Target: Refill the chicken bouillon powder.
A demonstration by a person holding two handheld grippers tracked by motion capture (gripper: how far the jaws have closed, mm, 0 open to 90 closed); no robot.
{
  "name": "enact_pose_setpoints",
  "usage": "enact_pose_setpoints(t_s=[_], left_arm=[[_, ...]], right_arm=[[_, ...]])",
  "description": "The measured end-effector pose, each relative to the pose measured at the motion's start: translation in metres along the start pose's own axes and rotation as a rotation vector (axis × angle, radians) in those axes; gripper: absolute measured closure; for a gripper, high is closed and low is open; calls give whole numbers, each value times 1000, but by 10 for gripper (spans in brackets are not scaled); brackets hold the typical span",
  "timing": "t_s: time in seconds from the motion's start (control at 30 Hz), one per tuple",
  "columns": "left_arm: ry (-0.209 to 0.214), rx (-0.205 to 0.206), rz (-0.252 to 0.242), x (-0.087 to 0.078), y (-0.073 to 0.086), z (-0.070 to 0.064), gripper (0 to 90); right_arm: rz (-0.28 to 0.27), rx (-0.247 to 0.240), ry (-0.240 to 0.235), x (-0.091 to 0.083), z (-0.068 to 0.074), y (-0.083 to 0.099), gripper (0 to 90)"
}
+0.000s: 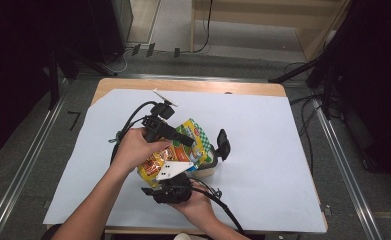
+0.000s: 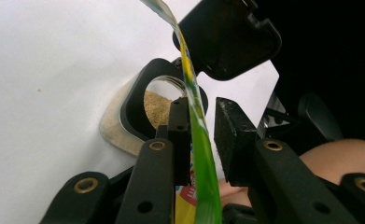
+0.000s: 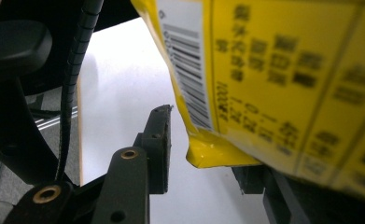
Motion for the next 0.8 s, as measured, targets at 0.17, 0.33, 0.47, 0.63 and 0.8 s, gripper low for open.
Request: enact_pose_setpoints(t_s=[0.17,0.33,0.47,0.63,0.8], left_arm=[[9,6,1,3,1,2,783],[31,0,-4,1,1,5,808],[42,9,-7,-1,2,8,853],[61,3,-13,-5,3,11,879],[80,-11,-48,-18,5,14,880]], right_arm=[[3,-8,3,2,-2,3,625],[2,0,1,4,-3,5,591],[9,6,6,4,-3,6,581],[17,-4,16,5,-4,7,575],[11,25,45,3,-11,7,564]])
Point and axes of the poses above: each handheld gripper's, and its own axes: x roughly forward along the jaws, y roughly out of its underside, z roughly to its left, the point moved 1 cm from there along x, roughly forward along the jaws, and after that the axes turned 5 degrees about y, right-handed, at the moved point
